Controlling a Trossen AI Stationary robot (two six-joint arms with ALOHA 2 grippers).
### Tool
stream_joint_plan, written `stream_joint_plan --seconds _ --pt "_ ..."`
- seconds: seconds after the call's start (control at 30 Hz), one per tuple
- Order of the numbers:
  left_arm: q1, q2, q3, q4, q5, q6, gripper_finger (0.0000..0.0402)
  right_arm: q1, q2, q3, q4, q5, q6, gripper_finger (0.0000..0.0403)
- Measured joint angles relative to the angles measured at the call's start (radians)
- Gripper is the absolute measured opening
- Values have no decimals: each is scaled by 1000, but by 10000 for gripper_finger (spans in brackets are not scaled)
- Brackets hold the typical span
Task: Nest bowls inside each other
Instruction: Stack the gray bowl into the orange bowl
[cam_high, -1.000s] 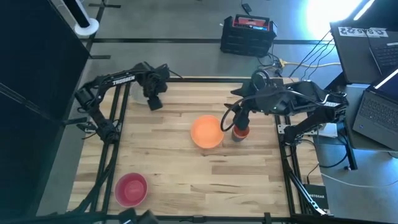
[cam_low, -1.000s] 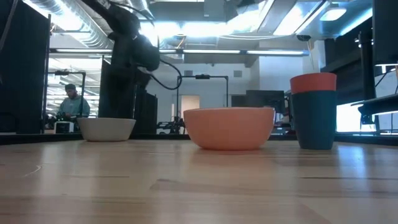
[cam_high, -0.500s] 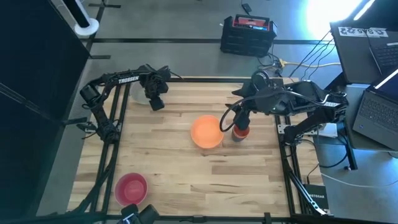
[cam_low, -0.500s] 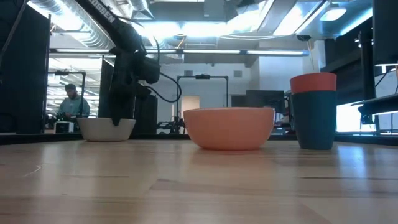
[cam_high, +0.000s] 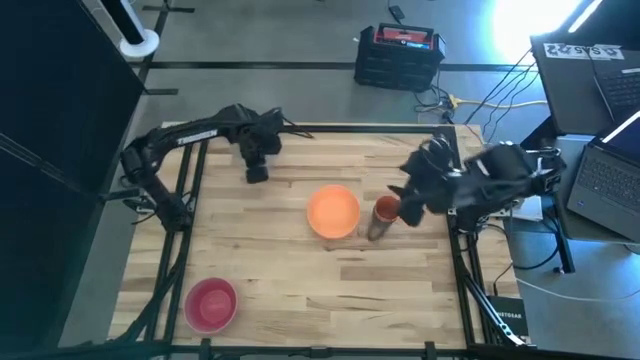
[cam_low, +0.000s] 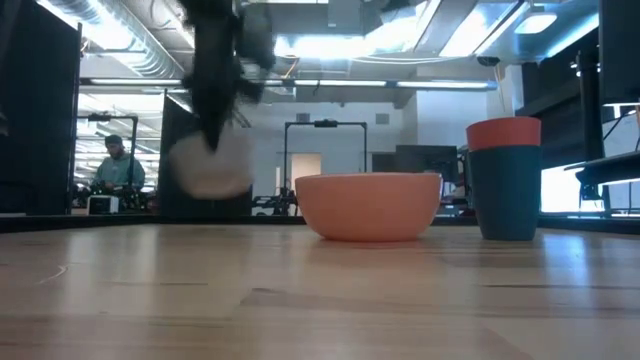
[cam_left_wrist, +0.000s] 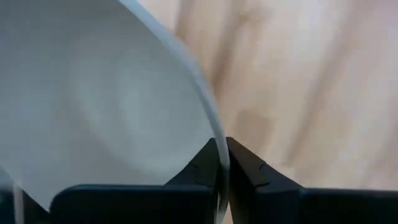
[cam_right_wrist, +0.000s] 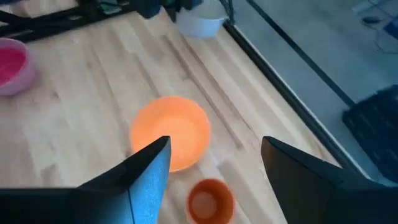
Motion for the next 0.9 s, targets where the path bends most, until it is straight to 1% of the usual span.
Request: stream_joint_plan --seconds 0.1,0.2,0.3,0.7,0.73,0.8,0.9 --pt "-159 3 157 -78 -1 -40 1 104 -50 -72 -2 72 126 237" --pt "-315 34 292 -87 -7 -107 1 220 -104 -173 -1 121 262 237" --pt "-447 88 403 -85 -76 -158 1 315 -140 -283 -4 151 392 237" --pt "-611 478 727 -69 -146 -147 0 578 -178 -578 18 224 855 237" --pt "-619 506 747 -68 -149 -144 0 596 -180 -595 20 228 888 237" --pt "-617 538 747 -79 -150 -137 0 615 -180 -596 24 230 914 237" --pt "-617 570 748 -97 -149 -130 0 635 -180 -596 33 234 924 237"
